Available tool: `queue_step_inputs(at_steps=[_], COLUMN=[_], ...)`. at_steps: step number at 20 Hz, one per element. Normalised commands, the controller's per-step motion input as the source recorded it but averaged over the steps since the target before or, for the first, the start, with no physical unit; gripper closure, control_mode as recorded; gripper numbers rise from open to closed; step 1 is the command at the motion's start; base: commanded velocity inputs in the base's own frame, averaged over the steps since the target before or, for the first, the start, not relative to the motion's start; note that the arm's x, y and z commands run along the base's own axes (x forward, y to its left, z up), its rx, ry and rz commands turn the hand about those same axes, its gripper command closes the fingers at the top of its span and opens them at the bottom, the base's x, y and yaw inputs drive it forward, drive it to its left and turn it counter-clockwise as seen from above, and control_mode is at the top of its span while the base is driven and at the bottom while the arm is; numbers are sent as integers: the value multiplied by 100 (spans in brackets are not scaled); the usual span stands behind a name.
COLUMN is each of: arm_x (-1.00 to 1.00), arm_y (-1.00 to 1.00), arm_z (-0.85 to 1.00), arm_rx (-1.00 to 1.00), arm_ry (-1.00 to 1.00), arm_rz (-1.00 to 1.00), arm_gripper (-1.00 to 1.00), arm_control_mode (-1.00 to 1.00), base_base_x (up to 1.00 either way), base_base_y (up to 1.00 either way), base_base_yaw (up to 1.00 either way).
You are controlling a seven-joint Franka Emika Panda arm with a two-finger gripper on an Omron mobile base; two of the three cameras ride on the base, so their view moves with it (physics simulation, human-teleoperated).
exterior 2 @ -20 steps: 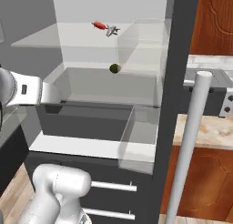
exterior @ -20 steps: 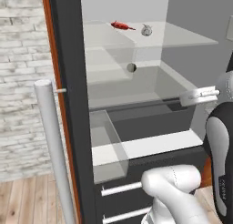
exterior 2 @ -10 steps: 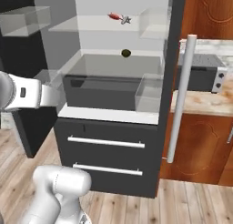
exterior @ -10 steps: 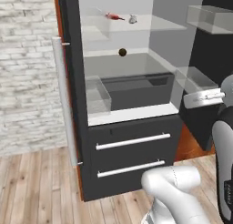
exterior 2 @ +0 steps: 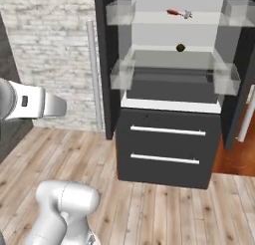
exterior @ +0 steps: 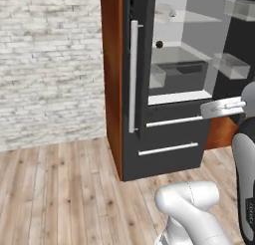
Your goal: Transport the fish and cucumber to the fridge. Place the fish on the rack containing meat and place the cucumber on the rack containing the vegetable, ensuring meats and vegetables are on different racks.
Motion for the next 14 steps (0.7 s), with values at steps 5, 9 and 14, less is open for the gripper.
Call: queue_step_inputs(at_steps=[5,9,14], arm_x=[0,0,0], arm_y=[0,0,0], arm_z=[0,0,0], arm_rx=[0,0,0], arm_ry=[0,0,0], arm_rz=[0,0,0], arm_gripper=[-100,-100,-100], arm_control_mode=[100,100,100], base_base_x=[-94,-80,-100], base_base_y=[87,52,9], base_base_yaw=[-40,-86,-19])
